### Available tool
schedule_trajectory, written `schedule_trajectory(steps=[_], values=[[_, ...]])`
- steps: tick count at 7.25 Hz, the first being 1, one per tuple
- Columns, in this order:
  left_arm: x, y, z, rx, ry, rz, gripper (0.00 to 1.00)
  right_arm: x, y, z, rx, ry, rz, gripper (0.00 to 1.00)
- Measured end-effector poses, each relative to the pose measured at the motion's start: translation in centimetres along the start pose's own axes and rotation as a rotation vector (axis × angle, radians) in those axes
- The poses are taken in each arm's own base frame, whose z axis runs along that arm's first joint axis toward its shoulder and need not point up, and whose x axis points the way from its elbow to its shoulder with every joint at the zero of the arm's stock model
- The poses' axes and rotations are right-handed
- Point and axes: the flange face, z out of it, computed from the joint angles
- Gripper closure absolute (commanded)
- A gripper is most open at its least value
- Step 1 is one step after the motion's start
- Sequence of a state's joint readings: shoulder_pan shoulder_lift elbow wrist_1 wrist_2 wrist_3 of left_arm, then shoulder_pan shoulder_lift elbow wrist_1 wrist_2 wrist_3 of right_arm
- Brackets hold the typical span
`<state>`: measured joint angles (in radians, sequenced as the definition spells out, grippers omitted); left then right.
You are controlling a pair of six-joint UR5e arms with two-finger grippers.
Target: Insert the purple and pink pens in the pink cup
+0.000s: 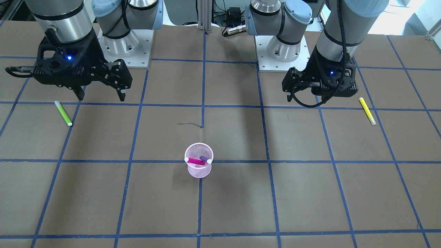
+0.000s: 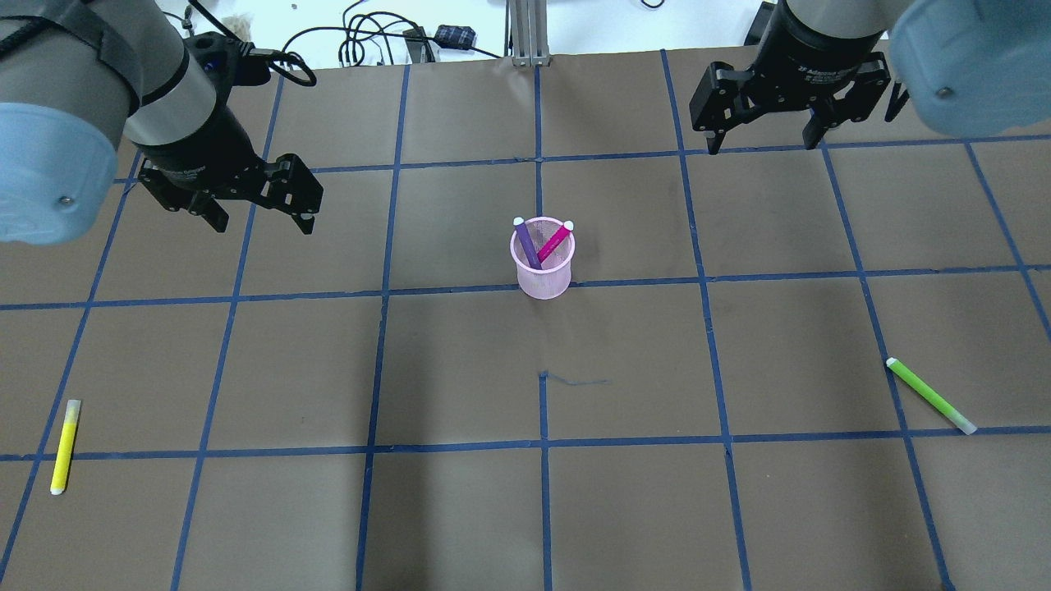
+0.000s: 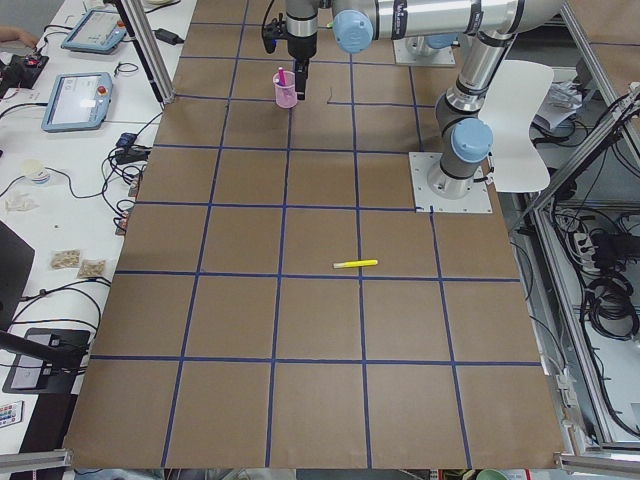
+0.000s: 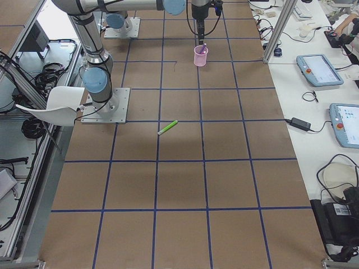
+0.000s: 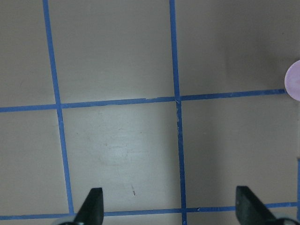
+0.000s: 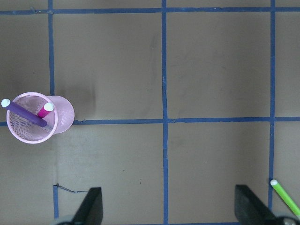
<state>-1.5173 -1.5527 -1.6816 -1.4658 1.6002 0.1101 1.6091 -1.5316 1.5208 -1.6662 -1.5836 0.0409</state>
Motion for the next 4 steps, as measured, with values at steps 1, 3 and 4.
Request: schedule_trajectory(steps=[1,3,4], values=[[0.0,0.23,-0.15,0.003,0.002,-0.001,0.0,0.0,0.02,0.0,0.0,0.0,0.0,0.0],[0.03,0.43,-0.46,0.01,0.005,0.002,0.0,-0.06,0.05,0.0,0.0,-0.001,-0.002,0.0],[0.05,0.47,-0.57,0.013,0.004,0.005,0.0,-0.08,0.06,0.0,0.0,-0.002,-0.002,0.0]])
